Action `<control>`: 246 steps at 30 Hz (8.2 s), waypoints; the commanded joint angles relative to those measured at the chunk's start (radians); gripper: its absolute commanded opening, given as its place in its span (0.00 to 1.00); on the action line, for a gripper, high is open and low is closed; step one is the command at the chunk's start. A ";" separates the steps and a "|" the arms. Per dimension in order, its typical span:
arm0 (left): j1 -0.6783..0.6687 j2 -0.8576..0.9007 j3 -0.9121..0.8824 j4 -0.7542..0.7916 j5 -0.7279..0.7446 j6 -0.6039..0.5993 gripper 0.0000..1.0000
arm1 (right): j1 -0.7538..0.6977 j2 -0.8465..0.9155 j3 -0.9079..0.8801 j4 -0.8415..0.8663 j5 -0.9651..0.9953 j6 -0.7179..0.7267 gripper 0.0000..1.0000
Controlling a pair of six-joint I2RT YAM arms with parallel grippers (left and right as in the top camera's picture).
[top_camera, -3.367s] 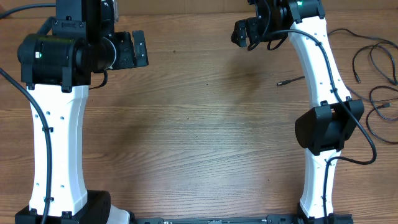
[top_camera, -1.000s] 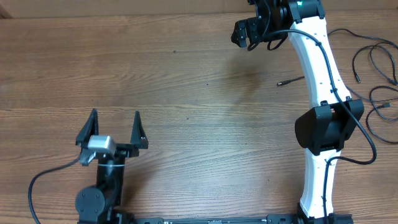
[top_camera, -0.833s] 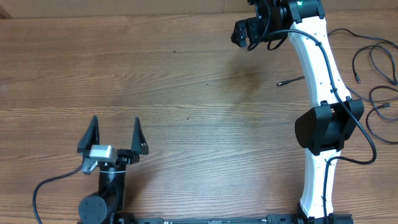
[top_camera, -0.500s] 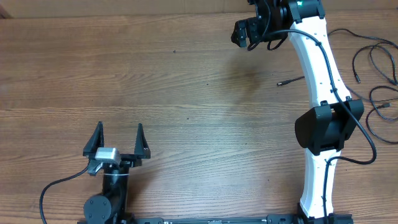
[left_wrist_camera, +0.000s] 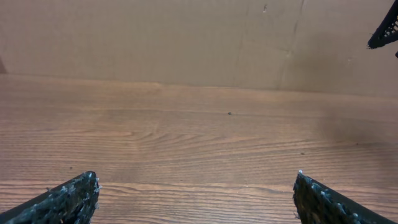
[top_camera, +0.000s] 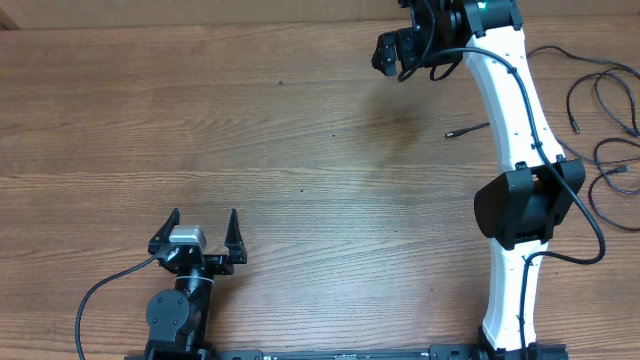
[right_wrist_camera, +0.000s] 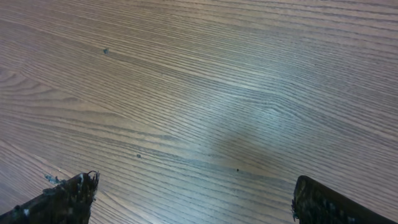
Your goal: Untangle cables
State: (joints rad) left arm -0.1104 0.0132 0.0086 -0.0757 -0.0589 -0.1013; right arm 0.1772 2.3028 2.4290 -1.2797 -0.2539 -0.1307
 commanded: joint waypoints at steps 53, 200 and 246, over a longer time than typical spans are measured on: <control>0.005 -0.009 -0.003 0.000 0.014 -0.011 0.99 | 0.001 -0.042 0.020 0.002 0.007 0.003 1.00; 0.005 -0.009 -0.003 0.000 0.014 -0.011 0.99 | -0.172 -2.301 -2.421 1.199 0.186 0.158 1.00; 0.005 -0.009 -0.003 0.000 0.014 -0.011 0.99 | -0.172 -2.300 -2.421 1.199 0.186 0.158 1.00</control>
State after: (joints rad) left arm -0.1104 0.0132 0.0086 -0.0757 -0.0528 -0.1017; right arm 0.0120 0.0147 0.0189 -0.0834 -0.0772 0.0227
